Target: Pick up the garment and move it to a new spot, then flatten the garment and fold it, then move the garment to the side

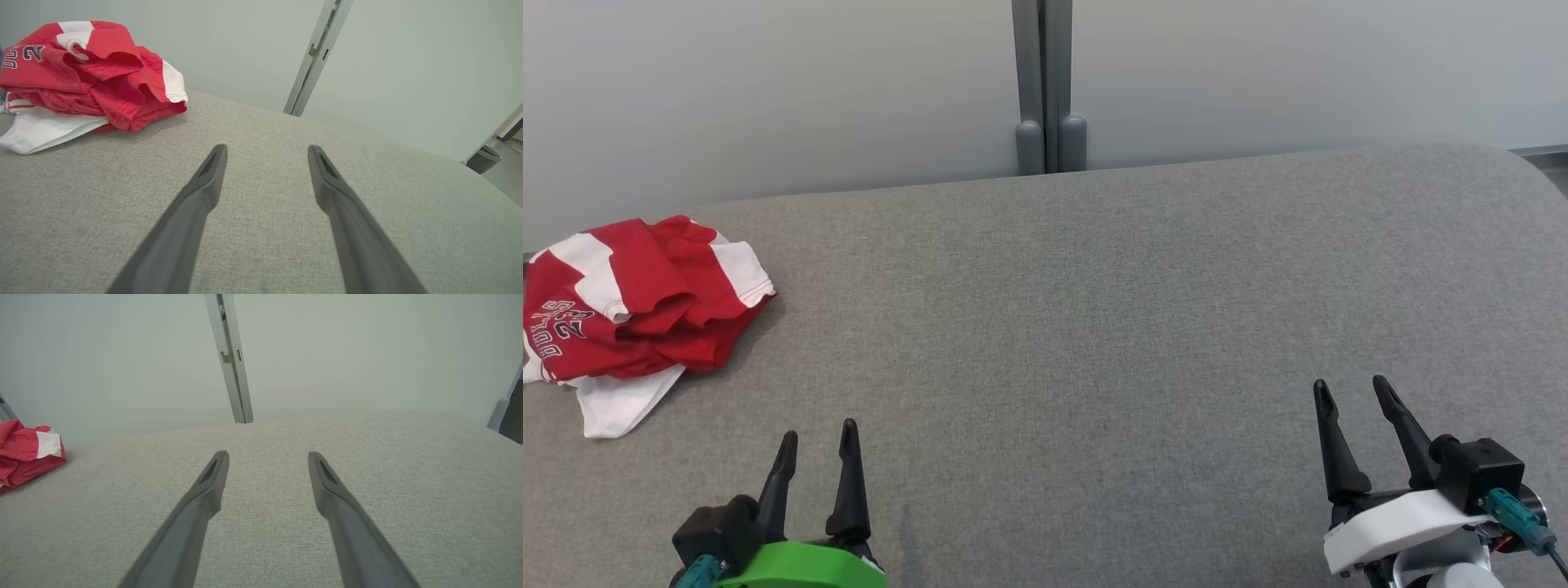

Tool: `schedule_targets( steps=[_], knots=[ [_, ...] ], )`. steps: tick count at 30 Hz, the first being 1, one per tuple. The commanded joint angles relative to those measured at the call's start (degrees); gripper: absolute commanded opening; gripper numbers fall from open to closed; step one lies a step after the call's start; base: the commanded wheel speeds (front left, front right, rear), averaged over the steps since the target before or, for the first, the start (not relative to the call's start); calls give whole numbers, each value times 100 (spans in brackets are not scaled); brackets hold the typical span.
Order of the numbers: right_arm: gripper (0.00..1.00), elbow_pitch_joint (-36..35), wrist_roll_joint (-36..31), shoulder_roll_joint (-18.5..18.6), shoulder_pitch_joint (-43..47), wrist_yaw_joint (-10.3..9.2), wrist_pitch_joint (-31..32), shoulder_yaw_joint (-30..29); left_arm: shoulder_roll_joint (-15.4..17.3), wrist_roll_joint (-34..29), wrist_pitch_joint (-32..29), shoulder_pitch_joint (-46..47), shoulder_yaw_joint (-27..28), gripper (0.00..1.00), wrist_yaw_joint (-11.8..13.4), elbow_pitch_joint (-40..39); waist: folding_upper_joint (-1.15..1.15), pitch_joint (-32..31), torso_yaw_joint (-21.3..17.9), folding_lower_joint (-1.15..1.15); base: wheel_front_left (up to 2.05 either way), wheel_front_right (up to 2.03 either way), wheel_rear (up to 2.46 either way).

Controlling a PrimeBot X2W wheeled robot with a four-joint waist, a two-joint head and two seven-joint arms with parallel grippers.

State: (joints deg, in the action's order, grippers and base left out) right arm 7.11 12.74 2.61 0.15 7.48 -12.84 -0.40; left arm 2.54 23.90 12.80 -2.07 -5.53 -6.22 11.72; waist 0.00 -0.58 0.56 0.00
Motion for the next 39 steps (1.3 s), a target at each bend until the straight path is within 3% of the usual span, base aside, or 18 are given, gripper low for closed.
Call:
schedule_targets(
  steps=[1, 20, 39],
  knots=[
    [100, -53, -124, 32, 60, 2, -55, 5, 47, -134, 54, -67, 0, 100, -9, 5, 0, -1, 1, 0, 0, 0, 0],
    [100, -58, -848, 42, 152, 2, -247, 16, 53, -743, 255, -113, -58, 100, -18, 155, 0, -48, 39, 0, 0, 0, 0],
    [100, 30, -794, 42, 123, 1, -245, -22, 52, -660, 244, -84, -8, 100, -25, 274, 0, -49, 34, 0, 0, 0, 0]
  ],
)
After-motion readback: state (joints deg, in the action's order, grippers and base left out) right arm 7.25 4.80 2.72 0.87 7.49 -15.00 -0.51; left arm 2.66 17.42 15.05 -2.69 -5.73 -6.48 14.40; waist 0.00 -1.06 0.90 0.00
